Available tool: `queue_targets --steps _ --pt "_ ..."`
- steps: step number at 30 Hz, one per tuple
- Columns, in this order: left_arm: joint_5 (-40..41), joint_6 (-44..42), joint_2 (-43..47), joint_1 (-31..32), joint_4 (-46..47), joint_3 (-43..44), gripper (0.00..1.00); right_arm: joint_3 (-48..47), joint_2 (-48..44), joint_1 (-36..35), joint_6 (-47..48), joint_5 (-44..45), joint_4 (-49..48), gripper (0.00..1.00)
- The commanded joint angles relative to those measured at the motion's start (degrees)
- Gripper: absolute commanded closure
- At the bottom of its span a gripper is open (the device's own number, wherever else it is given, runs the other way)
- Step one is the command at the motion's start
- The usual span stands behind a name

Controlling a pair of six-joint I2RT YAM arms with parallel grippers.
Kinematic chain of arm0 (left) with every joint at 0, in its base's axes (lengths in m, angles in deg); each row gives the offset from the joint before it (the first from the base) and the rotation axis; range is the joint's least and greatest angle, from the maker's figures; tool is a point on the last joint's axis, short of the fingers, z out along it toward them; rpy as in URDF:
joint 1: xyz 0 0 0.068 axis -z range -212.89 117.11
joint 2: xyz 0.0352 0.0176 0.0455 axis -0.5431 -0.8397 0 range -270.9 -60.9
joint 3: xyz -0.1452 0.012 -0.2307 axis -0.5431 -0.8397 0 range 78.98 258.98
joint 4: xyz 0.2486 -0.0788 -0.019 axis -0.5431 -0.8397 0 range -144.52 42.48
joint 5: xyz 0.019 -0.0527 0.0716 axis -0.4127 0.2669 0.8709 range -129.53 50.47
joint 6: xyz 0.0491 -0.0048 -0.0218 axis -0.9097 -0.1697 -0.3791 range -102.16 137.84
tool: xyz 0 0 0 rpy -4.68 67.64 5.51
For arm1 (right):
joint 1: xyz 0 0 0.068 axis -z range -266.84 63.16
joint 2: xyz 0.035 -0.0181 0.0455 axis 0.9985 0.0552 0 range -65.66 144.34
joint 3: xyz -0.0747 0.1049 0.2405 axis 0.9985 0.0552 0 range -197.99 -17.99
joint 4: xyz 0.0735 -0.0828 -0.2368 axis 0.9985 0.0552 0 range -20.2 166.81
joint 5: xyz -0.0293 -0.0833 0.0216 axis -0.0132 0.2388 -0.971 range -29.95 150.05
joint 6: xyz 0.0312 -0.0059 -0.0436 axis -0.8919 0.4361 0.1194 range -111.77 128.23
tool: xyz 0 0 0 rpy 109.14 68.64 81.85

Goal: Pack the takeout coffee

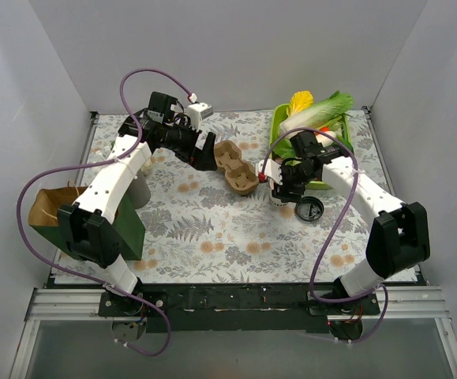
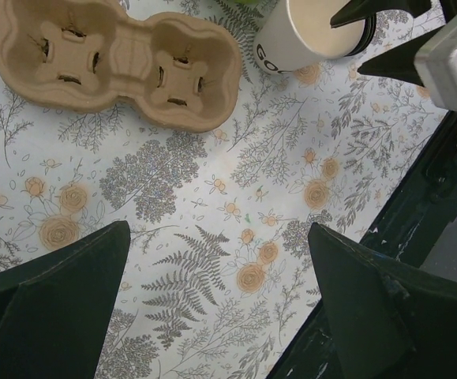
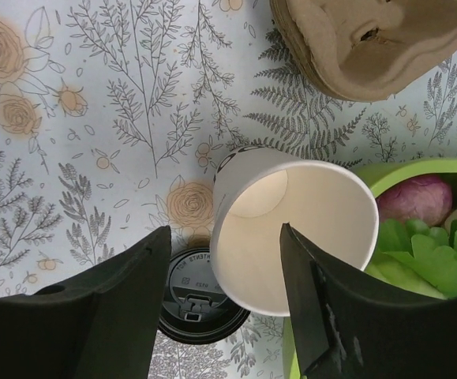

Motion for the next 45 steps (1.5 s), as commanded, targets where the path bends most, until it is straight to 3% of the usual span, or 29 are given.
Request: queue_targets --steps 1,6,11,16,23,31,32,35,40,45 --pt "-0.1 0.4 3.0 0.0 0.6 -0.6 0.02 1.2 1.7 -0.5 2.2 2.0 -3.5 0.36" --pt "-0.1 0.4 2.7 0.0 0.7 -0.7 0.02 3.1 2.5 -0.8 2.7 3.1 -4.5 0.53" --pt "-0.8 0.7 2.0 0.1 1.0 -0.1 0.02 2.9 1.0 -2.4 2.4 2.6 -1.9 0.89" --pt "-1.4 1.1 1.3 0.0 1.1 0.3 0.02 3.6 -2.2 -6.6 1.7 -0.1 0.7 0.99" --pt "-1.8 1.2 2.3 0.7 1.1 -1.4 0.02 5.8 -5.0 -14.5 -0.6 -3.9 3.1 0.99" --pt "-1.6 0.8 4.9 2.2 1.3 -5.8 0.02 8.4 -6.3 -17.1 -2.0 -3.9 2.0 0.98" --pt "-2.0 0.9 5.0 2.2 1.3 -6.1 0.02 8.5 -6.8 -17.2 -2.1 -3.8 2.2 0.83" --pt "-2.2 1.2 5.0 2.3 1.4 -6.5 0.02 7.4 -8.8 -17.3 -2.0 -2.1 3.5 0.63" --pt "-3.1 0.5 5.2 2.3 1.9 -6.3 0.02 5.9 -16.5 -14.1 -3.7 0.6 4.3 0.54" --pt "-3.0 -0.6 3.8 2.3 2.5 -6.4 0.02 11.4 -19.4 -3.9 -2.4 0.9 8.7 0.55"
